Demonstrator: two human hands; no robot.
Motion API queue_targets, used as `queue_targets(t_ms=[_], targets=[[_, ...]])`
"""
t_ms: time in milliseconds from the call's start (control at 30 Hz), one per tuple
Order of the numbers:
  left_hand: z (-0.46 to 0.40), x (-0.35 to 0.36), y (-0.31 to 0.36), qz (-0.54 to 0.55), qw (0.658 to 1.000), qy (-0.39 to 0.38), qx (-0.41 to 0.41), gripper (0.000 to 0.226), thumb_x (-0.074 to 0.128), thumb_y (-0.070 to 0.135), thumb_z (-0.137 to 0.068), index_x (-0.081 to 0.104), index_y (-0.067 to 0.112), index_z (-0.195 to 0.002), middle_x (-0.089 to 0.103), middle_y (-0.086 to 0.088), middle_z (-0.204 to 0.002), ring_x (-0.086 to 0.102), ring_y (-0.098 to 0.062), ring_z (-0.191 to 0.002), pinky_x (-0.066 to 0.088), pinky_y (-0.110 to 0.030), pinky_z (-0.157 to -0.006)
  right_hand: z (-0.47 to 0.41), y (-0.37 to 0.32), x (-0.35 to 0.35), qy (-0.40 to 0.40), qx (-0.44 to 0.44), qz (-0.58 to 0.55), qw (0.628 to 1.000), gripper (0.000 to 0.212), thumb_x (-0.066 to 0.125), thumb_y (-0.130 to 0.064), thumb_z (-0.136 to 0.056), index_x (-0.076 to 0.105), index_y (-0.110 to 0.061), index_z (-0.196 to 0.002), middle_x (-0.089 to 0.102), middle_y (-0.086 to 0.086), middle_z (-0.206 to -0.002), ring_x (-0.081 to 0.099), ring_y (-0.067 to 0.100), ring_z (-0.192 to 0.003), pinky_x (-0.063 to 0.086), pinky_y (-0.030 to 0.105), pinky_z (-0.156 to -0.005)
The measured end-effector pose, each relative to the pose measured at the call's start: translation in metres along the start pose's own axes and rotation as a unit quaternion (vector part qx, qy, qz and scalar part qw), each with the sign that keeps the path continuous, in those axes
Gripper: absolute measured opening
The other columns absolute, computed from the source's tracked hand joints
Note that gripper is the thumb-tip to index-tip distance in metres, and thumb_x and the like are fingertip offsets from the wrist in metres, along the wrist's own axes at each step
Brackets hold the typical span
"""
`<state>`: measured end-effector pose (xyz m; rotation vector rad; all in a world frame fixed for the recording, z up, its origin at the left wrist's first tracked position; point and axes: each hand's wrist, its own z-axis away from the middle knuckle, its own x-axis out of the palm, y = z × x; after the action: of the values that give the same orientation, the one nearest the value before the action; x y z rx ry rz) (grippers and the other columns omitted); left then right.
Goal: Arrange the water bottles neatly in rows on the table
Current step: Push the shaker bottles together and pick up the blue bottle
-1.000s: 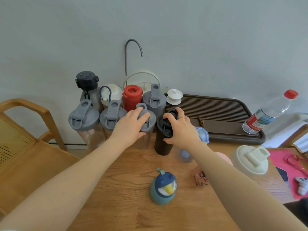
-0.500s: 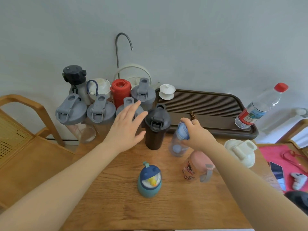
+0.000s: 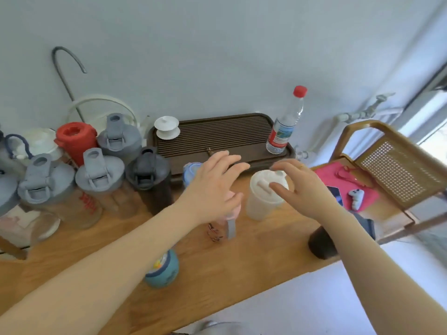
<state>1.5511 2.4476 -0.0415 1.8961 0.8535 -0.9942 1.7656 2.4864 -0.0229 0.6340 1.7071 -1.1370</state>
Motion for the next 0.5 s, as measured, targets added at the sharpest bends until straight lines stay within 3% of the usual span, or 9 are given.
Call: queue_targets(t_ms=[100,233,300,400,500], targets=[[-0.034,0.024,0.029,0.022,0.995,-0.091,-0.027,0.063,0.058,0.038,-0.078,0.041,0.017,-0.135,0.039,-0.01,-0.141,0.028,-0.03,-0.133,0.025,-0.042,-0.111,0.029,0.043,-0.019,-0.037,0.084,0.024,0.995,0.043,0.058,-0.037,-0.087,0.049,-0.021,-0.126,0.051,0.0,-0.131,0.048,0.02,-0.119,0.037,0.031,-0.097],[-0.07,0.047,0.051,0.027,0.985,-0.151,-0.077,0.066,0.061,0.037,-0.081,0.031,0.023,-0.138,0.026,-0.003,-0.148,0.03,-0.027,-0.132,0.032,-0.038,-0.102,0.078,0.088,-0.035,-0.075,0.177,0.075,0.979,0.091,0.068,-0.054,-0.072,0.02,-0.028,-0.144,0.04,0.002,-0.144,0.039,0.026,-0.129,0.033,0.041,-0.104],[-0.078,0.056,0.048,-0.011,0.977,-0.17,-0.126,0.078,0.063,0.045,-0.077,0.024,0.021,-0.141,0.023,-0.006,-0.149,0.029,-0.03,-0.132,0.032,-0.04,-0.101,0.095,0.098,-0.034,-0.113,0.212,0.055,0.969,0.106,0.075,-0.053,-0.064,0.011,-0.032,-0.146,0.029,-0.001,-0.149,0.032,0.027,-0.134,0.031,0.041,-0.107],[-0.085,0.07,0.046,-0.023,0.957,-0.226,-0.179,0.095,0.067,0.05,-0.07,0.015,0.02,-0.144,0.024,-0.009,-0.148,0.032,-0.034,-0.13,0.034,-0.043,-0.1,0.109,0.112,-0.027,-0.152,0.214,0.032,0.964,0.105,0.078,-0.04,-0.063,0.011,-0.034,-0.145,0.023,-0.005,-0.147,0.028,0.025,-0.132,0.035,0.038,-0.106],[-0.084,0.078,0.045,0.003,0.949,-0.253,-0.187,0.097,0.07,0.048,-0.067,0.015,0.022,-0.142,0.038,-0.008,-0.138,0.043,-0.032,-0.121,0.042,-0.042,-0.092,0.106,0.117,-0.02,-0.099,0.204,0.017,0.974,0.09,0.074,-0.033,-0.068,0.023,-0.031,-0.142,0.036,-0.001,-0.137,0.038,0.026,-0.122,0.04,0.037,-0.099]])
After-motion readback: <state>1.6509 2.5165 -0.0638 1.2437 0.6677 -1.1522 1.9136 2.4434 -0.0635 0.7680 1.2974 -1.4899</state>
